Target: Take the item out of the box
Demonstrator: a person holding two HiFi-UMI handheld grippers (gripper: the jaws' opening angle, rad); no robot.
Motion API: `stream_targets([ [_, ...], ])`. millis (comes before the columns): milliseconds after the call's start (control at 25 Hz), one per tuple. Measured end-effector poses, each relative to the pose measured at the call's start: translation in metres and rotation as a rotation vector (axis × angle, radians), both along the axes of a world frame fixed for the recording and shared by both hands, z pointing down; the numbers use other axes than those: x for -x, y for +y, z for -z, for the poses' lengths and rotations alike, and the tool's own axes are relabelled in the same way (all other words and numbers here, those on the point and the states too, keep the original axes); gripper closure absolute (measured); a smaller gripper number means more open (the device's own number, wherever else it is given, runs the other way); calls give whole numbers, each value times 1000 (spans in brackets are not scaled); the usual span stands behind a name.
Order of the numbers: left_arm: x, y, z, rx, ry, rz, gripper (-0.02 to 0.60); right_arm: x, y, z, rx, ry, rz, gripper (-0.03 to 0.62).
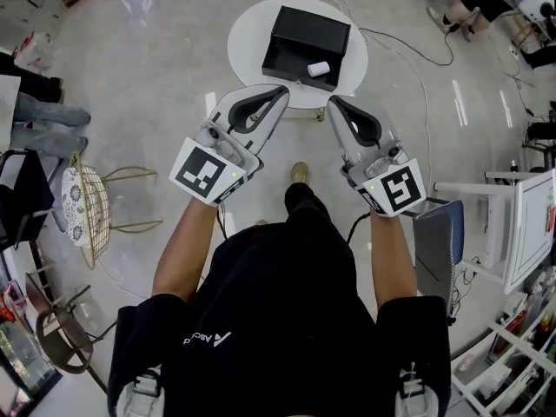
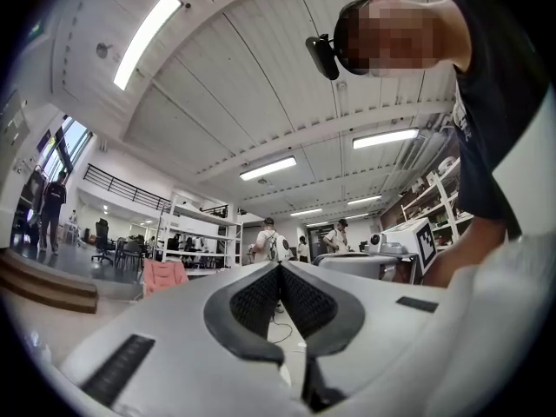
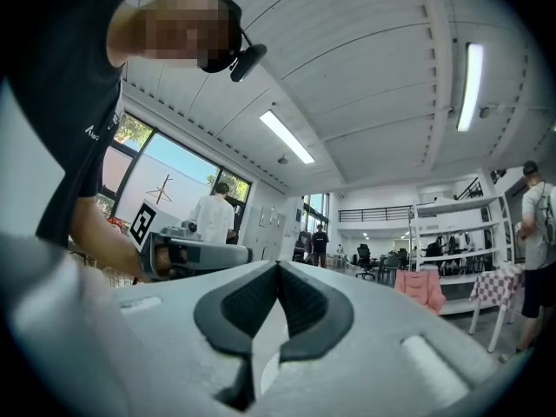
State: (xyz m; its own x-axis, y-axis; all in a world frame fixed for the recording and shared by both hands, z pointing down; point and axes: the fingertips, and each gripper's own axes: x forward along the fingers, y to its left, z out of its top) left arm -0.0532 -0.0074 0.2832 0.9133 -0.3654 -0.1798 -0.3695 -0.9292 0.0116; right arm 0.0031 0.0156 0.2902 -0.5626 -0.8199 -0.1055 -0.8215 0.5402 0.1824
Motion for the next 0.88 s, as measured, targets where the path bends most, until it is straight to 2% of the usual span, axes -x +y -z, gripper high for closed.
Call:
stream_targets([
  [280,-62,-80,-18,17,-40,45,582,-69,-82,-15,31,42,58,592],
  [440,-86,-120,-28,26,-55,71,581,-93,-123,-33,91,97,100,592],
  [640,-106,-163,-43,55,-67,101,581,-113,-169,-66,163,213,164,591],
  [880,-121,-199,-64,90,-78,110,581,-118,-205,-119,207,405,255,591],
])
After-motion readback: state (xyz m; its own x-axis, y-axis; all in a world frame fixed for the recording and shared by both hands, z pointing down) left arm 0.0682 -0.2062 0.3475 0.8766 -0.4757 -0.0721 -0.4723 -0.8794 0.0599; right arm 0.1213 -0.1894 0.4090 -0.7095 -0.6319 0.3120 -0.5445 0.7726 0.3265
